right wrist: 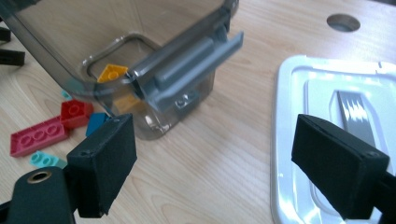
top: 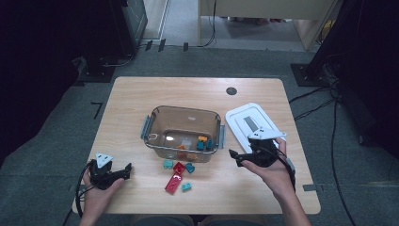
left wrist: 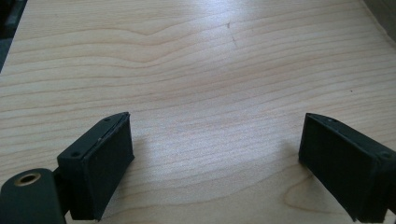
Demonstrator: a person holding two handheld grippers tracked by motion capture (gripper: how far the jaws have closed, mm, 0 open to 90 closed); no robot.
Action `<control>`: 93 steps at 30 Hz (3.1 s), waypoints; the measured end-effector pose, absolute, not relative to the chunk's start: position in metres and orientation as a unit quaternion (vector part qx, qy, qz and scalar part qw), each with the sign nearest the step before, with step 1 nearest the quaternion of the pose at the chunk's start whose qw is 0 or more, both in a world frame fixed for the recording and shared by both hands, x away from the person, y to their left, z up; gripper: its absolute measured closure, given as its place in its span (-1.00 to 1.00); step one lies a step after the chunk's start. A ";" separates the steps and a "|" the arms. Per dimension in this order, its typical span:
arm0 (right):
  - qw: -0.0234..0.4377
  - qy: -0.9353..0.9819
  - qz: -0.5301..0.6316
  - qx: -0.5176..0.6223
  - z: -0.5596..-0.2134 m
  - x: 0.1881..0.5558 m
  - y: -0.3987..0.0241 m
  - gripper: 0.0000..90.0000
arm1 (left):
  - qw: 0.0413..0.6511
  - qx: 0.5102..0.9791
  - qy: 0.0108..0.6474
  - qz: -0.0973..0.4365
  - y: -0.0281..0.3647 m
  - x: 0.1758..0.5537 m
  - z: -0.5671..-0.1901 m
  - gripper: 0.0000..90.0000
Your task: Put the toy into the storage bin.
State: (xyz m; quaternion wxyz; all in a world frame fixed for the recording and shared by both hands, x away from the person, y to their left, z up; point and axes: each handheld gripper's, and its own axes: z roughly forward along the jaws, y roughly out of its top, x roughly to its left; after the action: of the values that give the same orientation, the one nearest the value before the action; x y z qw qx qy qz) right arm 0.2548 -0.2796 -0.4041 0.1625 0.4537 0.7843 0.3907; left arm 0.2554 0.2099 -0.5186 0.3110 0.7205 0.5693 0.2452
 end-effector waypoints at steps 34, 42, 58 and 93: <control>0.149 0.771 0.363 0.502 -0.495 0.203 -0.299 -0.66 | 0.311 0.721 0.569 0.245 0.210 0.255 -0.519 -0.78; 0.142 0.779 0.358 0.495 -0.503 0.203 -0.280 -0.61 | 0.311 0.720 0.569 0.245 0.210 0.255 -0.519 -0.78; 0.118 0.795 0.384 0.454 -0.508 0.201 -0.224 -0.41 | 0.310 0.720 0.571 0.246 0.210 0.255 -0.518 -0.78; 0.083 0.846 0.407 0.334 -0.516 0.200 -0.134 0.10 | 0.314 0.722 0.565 0.246 0.211 0.253 -0.518 -0.70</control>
State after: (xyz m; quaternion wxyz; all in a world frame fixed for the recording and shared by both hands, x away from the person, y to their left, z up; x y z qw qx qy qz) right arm 0.1998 -0.1345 -0.5156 0.0834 0.3336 0.8464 0.4067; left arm 0.2528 0.2106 -0.5183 0.3139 0.7219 0.5653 0.2463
